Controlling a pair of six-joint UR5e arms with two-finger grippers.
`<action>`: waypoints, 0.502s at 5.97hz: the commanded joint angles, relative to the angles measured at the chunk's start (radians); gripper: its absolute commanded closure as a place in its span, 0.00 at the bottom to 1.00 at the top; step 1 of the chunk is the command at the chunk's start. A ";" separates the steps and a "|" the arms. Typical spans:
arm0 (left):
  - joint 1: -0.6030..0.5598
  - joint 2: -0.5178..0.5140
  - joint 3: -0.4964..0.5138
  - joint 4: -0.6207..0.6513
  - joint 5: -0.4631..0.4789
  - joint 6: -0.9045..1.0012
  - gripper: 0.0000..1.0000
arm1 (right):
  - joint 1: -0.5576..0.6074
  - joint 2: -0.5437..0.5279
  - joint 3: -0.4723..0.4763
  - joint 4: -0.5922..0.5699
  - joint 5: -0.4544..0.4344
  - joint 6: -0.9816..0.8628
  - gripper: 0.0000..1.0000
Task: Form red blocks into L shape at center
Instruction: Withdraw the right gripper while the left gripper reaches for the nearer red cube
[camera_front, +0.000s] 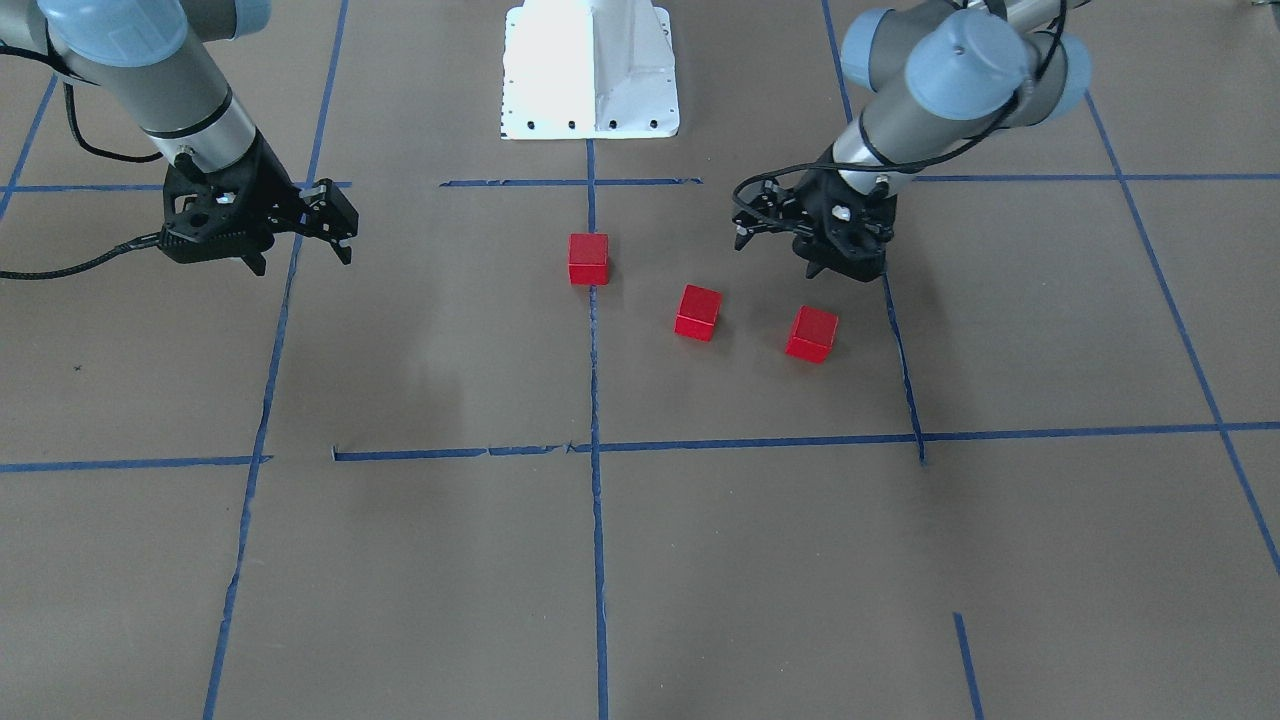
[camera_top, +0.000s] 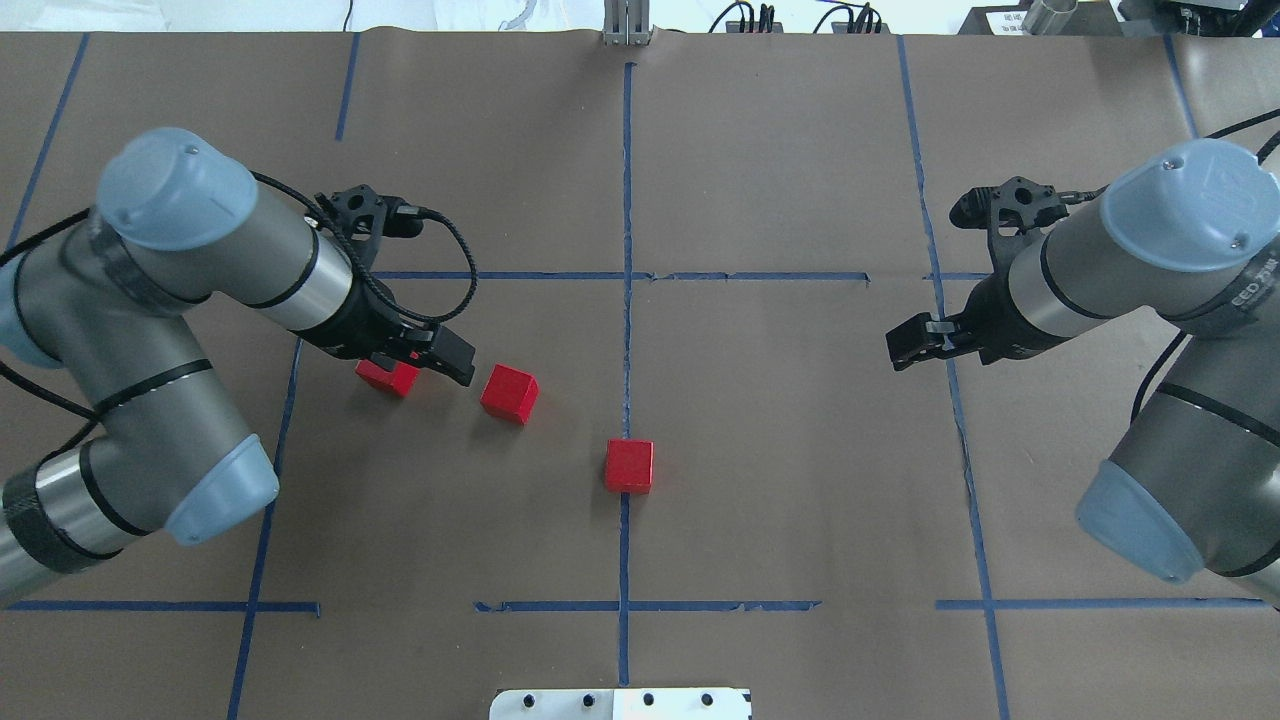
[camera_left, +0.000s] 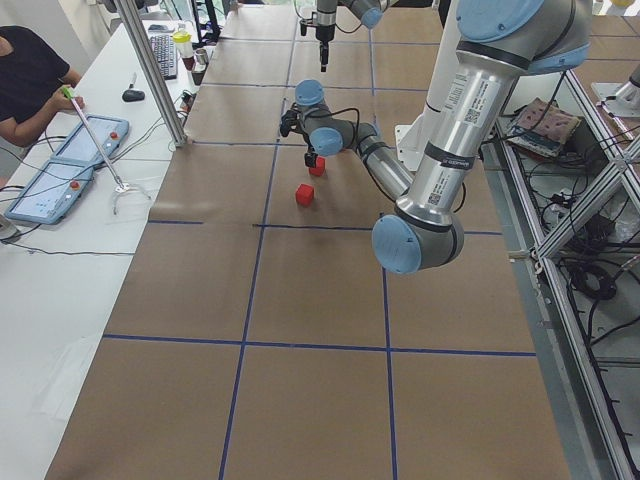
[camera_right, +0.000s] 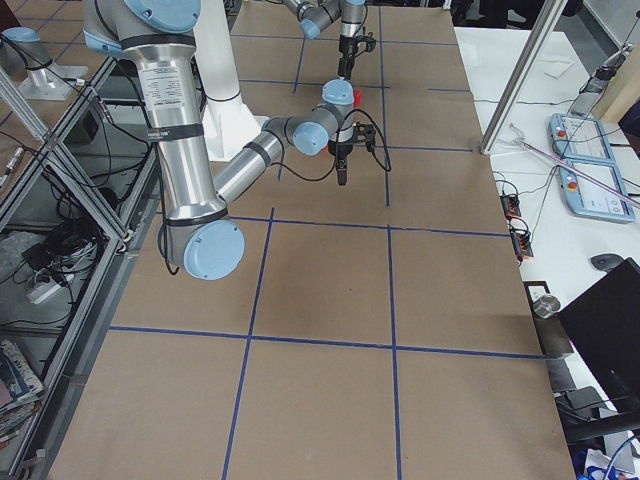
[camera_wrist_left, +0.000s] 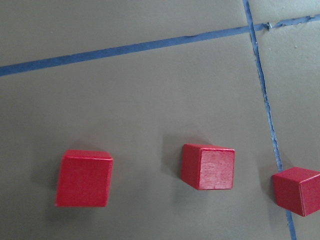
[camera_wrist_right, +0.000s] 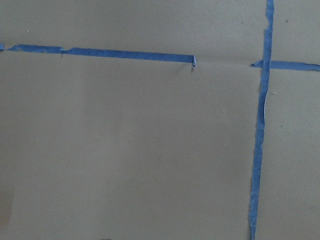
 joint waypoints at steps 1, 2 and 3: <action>0.057 -0.050 0.048 0.001 0.105 -0.018 0.00 | 0.011 -0.041 -0.007 0.065 0.021 -0.009 0.00; 0.103 -0.067 0.068 0.001 0.201 -0.005 0.00 | 0.010 -0.038 -0.018 0.067 0.020 -0.016 0.00; 0.118 -0.072 0.087 0.001 0.208 0.011 0.00 | 0.011 -0.038 -0.019 0.067 0.018 -0.027 0.00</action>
